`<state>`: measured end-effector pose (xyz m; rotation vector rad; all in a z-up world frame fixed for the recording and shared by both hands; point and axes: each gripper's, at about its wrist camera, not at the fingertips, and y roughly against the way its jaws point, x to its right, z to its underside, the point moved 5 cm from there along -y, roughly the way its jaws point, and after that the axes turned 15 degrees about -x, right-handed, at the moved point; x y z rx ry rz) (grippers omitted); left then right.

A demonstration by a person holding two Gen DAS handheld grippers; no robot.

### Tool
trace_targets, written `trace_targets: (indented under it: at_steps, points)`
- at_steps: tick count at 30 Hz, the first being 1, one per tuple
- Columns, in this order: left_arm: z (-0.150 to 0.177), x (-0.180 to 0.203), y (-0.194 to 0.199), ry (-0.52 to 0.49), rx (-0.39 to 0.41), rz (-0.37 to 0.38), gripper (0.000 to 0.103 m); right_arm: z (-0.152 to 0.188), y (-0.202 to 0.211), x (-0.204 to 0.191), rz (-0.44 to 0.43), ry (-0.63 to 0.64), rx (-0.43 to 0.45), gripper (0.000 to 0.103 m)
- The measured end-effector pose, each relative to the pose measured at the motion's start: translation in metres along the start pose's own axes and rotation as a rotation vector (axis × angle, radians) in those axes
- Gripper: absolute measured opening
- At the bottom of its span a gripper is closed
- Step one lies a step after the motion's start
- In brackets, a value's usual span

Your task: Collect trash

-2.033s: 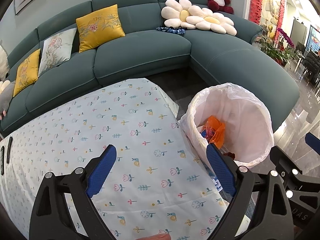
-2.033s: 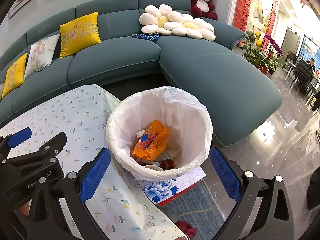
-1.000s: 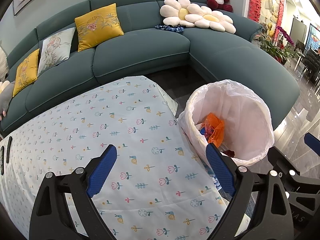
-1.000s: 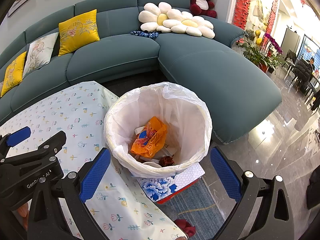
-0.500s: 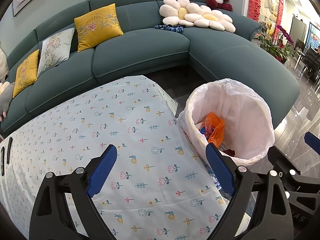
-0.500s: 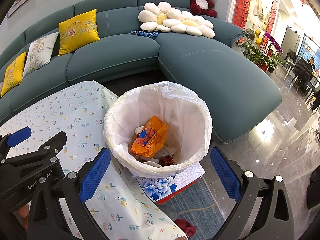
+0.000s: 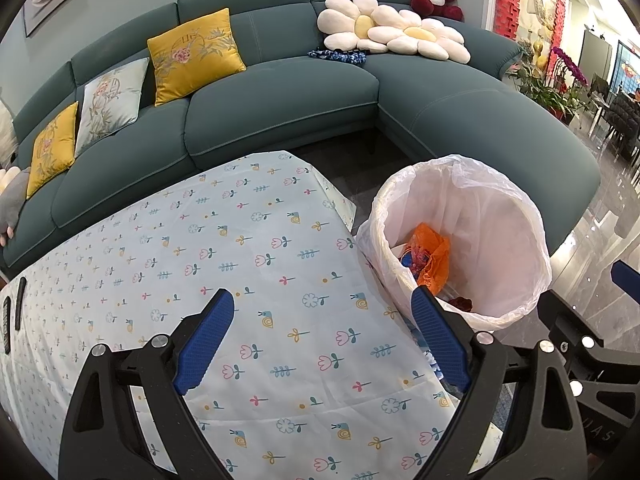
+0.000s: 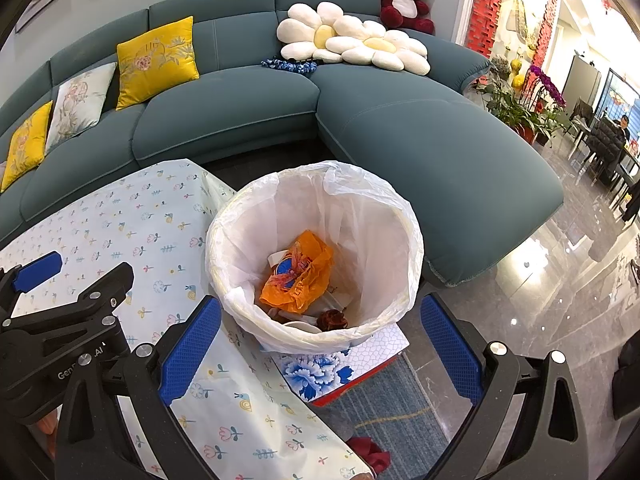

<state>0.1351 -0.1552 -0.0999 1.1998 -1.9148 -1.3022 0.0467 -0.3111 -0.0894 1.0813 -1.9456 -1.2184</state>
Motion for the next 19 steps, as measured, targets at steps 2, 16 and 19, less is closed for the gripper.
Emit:
trace_targets:
  at_steps: [2,16,19]
  points:
    - [0.0001,0.0000,-0.0006,0.000,-0.001,0.002,0.086,0.0009,-0.0014,0.0009,-0.001,0.000,-0.002,0.096]
    - [0.0008,0.0010,-0.0052,-0.002,-0.015,0.020,0.086,0.0047,-0.0043,0.0058,-0.003,-0.003,-0.005,0.096]
    - [0.0013,0.0026,-0.0054,-0.013,-0.016,0.021,0.086,0.0048,-0.0055,0.0074,-0.002,-0.004,-0.006,0.096]
